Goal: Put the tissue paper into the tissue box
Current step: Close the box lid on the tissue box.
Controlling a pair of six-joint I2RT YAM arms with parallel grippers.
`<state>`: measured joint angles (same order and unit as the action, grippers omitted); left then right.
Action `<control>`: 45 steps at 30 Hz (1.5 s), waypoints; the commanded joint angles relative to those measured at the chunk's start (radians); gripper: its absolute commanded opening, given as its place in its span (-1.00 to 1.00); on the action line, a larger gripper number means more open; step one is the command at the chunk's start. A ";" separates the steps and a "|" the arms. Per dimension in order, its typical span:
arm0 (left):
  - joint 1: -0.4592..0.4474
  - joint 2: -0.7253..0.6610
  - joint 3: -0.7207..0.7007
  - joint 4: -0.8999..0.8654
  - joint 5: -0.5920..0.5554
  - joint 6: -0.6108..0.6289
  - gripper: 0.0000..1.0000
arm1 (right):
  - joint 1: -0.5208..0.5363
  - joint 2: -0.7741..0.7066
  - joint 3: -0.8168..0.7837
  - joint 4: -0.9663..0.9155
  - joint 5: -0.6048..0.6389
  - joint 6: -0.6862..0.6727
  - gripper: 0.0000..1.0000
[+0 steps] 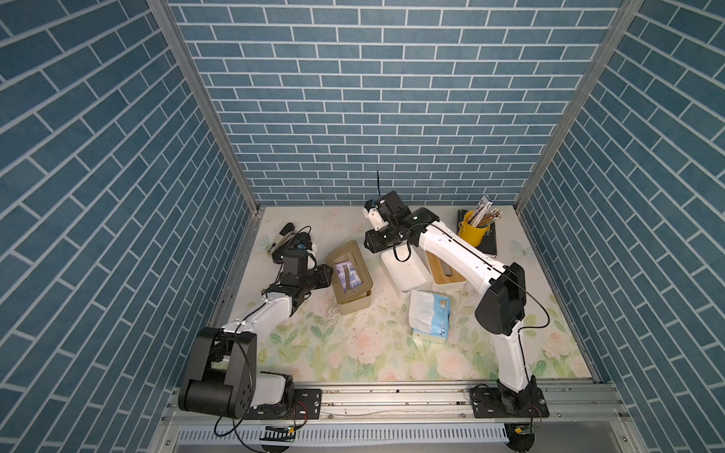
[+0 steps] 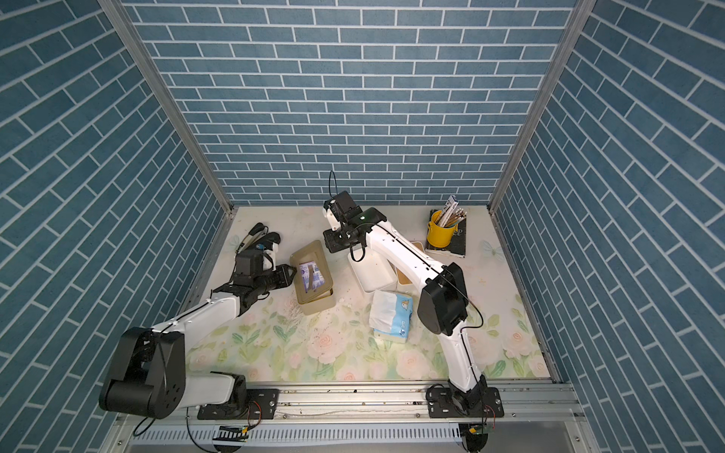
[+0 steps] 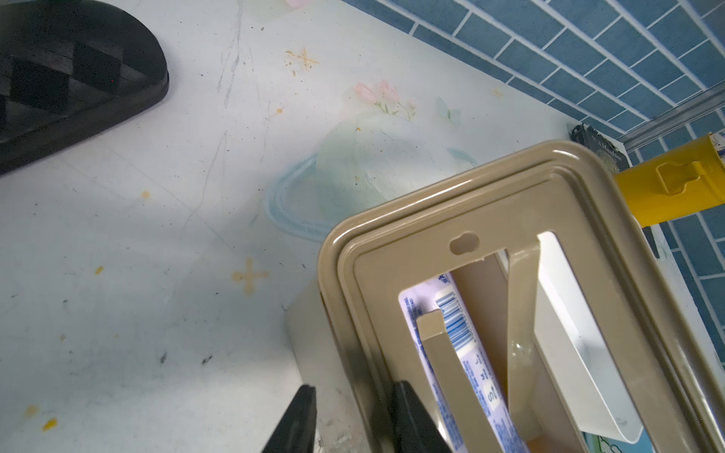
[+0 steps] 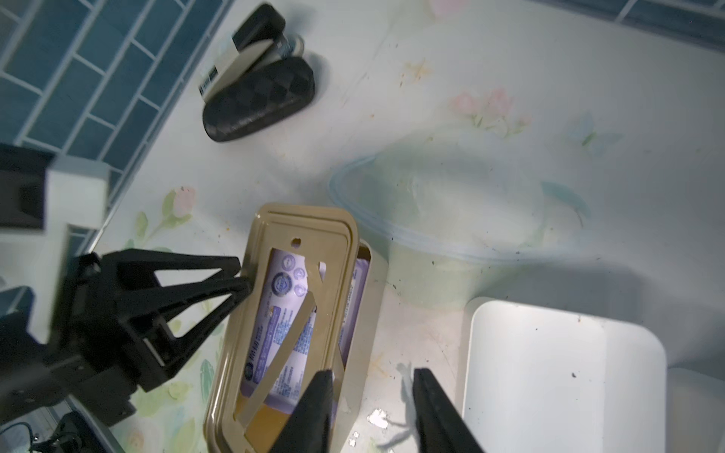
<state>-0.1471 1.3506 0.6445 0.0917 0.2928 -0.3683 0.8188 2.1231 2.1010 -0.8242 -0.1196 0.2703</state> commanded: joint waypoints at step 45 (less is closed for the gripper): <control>-0.008 0.015 0.007 -0.095 -0.046 0.013 -0.18 | 0.116 0.095 -0.124 -0.003 0.100 -0.031 -0.73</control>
<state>-0.1509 1.3540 0.6506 0.0635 0.2554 -0.3660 0.9184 2.1693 1.9968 -0.8207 -0.0231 0.2317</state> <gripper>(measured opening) 0.403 0.136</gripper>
